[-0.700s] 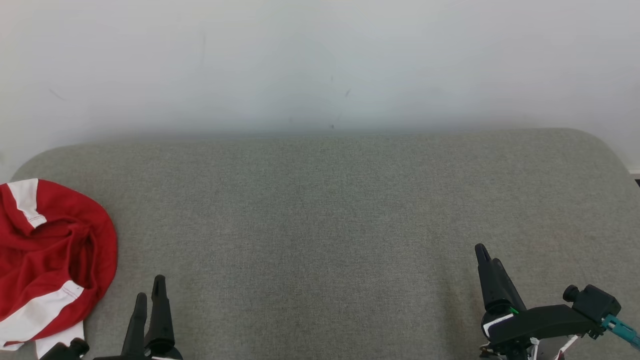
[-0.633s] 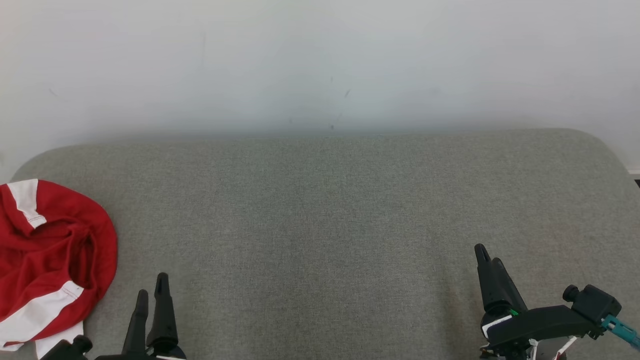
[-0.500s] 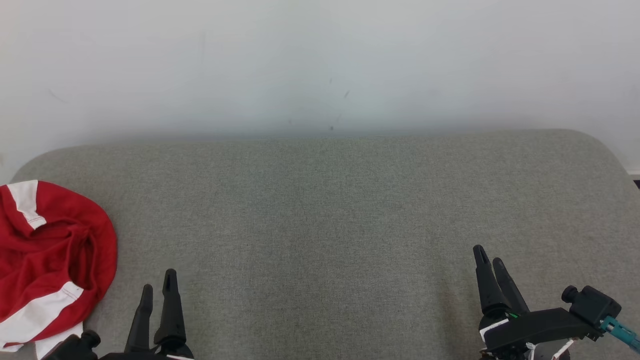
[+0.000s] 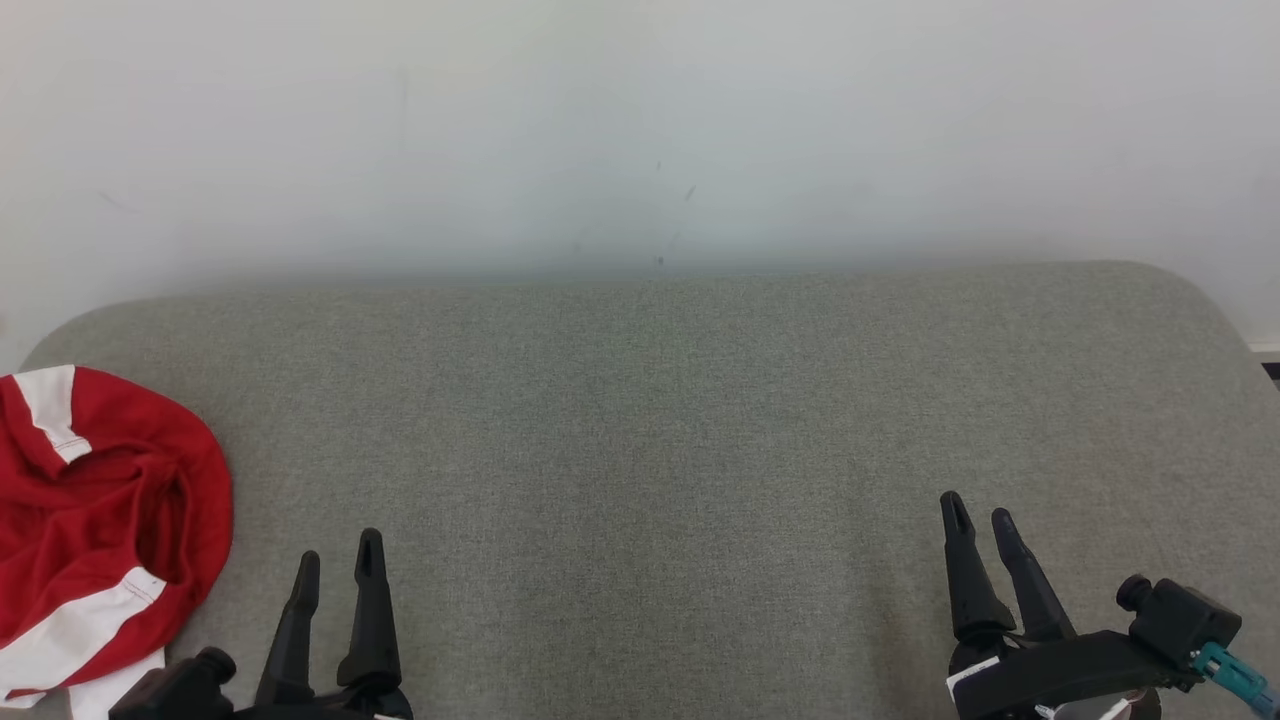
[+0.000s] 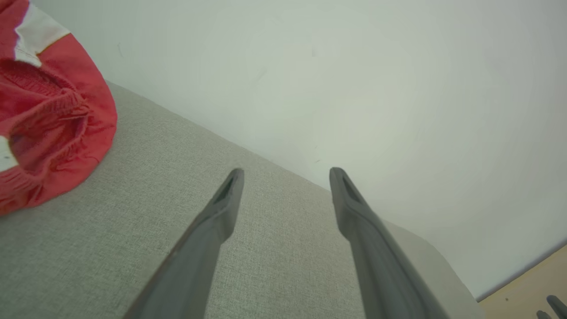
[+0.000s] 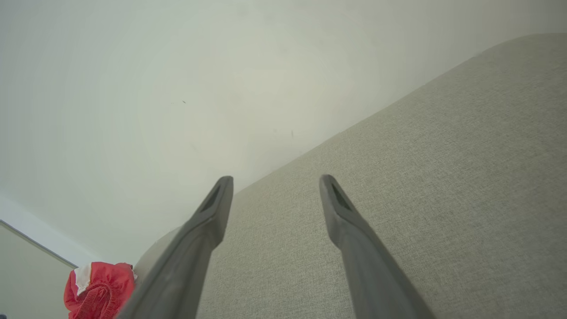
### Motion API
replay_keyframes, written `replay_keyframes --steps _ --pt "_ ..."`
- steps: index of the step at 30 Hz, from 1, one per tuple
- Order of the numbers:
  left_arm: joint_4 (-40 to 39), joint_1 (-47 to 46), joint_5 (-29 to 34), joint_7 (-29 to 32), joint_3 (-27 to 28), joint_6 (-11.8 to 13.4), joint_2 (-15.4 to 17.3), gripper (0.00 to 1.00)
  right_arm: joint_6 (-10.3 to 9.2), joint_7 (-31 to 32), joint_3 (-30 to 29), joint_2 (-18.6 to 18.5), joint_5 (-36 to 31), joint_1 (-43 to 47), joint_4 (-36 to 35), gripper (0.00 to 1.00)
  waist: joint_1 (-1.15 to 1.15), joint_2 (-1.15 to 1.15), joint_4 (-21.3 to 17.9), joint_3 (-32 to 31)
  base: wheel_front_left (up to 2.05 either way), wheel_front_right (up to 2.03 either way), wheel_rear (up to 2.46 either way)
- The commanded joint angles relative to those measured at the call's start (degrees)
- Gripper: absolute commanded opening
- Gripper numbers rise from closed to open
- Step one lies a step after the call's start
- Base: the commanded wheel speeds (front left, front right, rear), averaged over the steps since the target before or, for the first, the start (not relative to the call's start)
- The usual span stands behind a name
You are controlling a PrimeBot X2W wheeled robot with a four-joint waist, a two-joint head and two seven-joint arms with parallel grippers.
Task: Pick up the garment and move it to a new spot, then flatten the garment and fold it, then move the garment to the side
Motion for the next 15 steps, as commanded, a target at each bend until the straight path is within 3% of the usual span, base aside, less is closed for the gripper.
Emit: replay_keyframes --steps 1,15 --pt "-1.09 0.21 2.29 -0.49 -0.37 -0.3 0.2 1.0 -0.05 -0.65 0.23 -0.08 -1.82 0.07 -1.17 1.0 -0.01 0.0 -0.01 -0.03 0.0 0.0 0.0" --pt "-2.11 1.49 11.17 -2.13 -2.42 -0.59 0.24 1.0 -0.06 -3.27 1.75 0.0 -10.89 2.09 -3.66 1.0 -0.01 0.0 -0.49 -0.97 0.0 0.0 0.0"
